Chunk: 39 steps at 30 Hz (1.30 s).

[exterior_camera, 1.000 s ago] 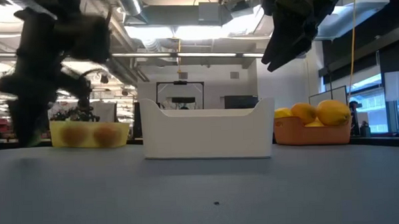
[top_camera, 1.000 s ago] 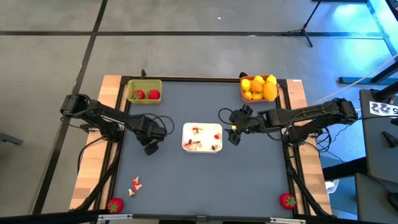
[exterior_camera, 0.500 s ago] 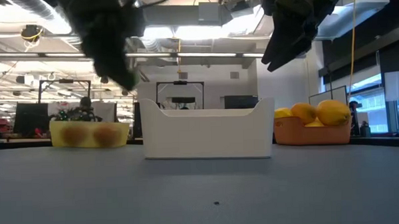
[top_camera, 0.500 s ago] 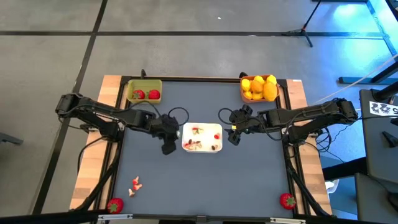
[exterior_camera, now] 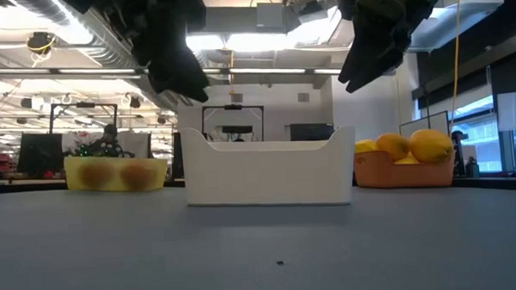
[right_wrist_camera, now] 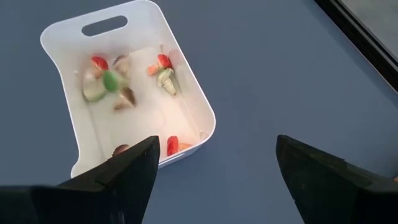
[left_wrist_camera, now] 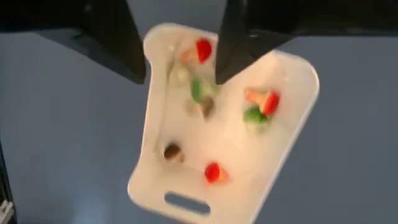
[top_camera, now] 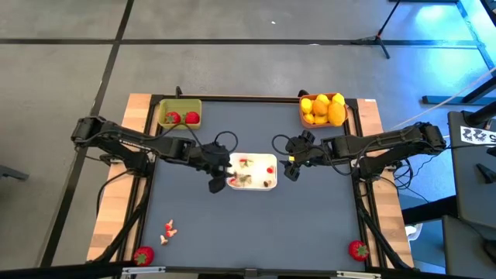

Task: Sort produce into baskets
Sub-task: Put the red mushroom into the white bin

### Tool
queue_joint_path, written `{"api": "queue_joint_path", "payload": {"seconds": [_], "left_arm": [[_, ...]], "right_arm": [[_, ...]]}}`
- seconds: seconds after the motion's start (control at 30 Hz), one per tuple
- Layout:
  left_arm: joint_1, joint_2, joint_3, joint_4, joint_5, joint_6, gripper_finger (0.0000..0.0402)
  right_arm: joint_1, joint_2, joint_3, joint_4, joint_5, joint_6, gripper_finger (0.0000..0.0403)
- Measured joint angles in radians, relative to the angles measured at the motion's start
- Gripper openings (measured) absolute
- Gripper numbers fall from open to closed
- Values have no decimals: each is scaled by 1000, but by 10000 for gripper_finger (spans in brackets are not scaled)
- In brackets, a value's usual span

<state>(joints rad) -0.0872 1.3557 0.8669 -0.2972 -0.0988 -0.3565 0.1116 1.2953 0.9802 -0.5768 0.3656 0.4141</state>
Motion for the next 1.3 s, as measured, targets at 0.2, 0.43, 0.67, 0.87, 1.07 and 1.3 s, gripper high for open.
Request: {"api": "queue_joint_path", "payload": {"seconds": [0.2,0.43,0.67,0.87,1.07,1.3], "left_arm": [[-16,-44,14,-151,115,-117,230],[-127,-58,15,-374,277,-381,232],[-283,-58,15,-524,284,-654,232],[-398,-56,8,-534,282,-919,232],[-504,-24,8,-539,284,-1170,232],[-583,56,8,-538,297,-1325,232]], "right_arm": [[0,0,0,0,0,0,319],[0,0,0,0,0,-3,319],[0,0,0,0,0,-29,319],[0,0,0,0,0,-48,319],[0,0,0,0,0,-57,319],[0,0,0,-1,0,-82,319]]}}
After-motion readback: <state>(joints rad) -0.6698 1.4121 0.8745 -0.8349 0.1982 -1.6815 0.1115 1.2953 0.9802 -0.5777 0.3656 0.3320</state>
